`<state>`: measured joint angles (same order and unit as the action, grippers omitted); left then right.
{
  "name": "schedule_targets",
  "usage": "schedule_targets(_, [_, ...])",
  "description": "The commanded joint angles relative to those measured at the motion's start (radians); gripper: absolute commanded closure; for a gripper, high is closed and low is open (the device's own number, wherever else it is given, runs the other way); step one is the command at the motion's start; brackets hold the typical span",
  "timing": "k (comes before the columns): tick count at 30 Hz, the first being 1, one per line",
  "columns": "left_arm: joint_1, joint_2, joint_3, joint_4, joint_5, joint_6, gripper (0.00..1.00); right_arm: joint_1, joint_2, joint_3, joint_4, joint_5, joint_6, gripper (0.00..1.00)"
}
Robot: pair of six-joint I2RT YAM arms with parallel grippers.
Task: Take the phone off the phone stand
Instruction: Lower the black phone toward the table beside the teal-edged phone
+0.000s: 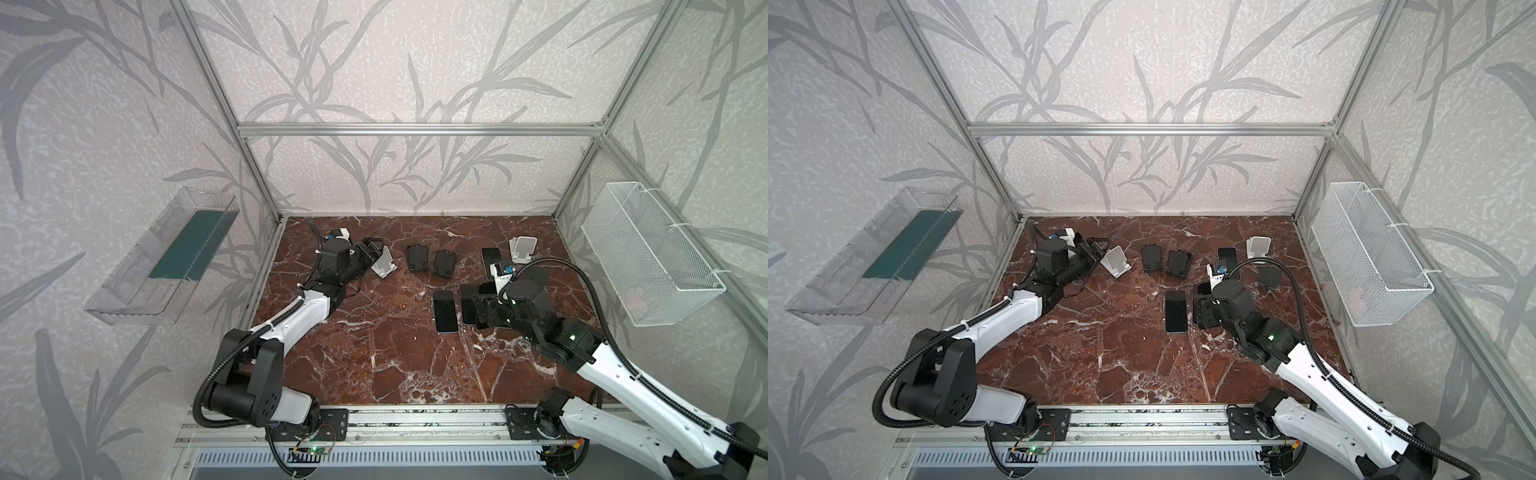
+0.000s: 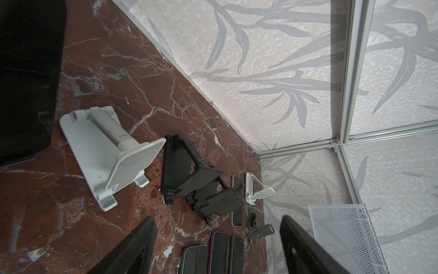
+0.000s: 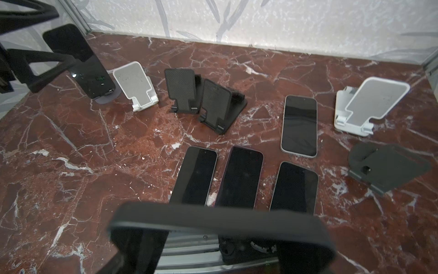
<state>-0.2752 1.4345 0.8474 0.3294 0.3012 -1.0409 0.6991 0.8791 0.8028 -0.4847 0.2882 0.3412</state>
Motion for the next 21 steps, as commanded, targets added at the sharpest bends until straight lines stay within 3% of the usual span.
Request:
schedule_targets(1, [-0.011, 0.009, 0.046, 0.01, 0.02, 0.01, 0.19, -0.001, 0.003, -0.006, 0.003, 0.013, 0.062, 0.3])
schedule_targets(10, [-0.011, -0.062, 0.062, -0.106, -0.093, 0.126, 0.2, 0.03, 0.132, 0.047, 0.051, -0.042, 0.212, 0.31])
schedule_targets(15, [0.022, -0.116, 0.05, -0.112, -0.131, 0.118, 0.19, 0.126, 0.202, 0.113, 0.027, 0.007, 0.252, 0.31])
schedule_targets(21, [0.045, -0.126, 0.038, -0.107, -0.148, 0.106, 0.2, 0.239, 0.303, 0.132, 0.118, 0.065, 0.334, 0.32])
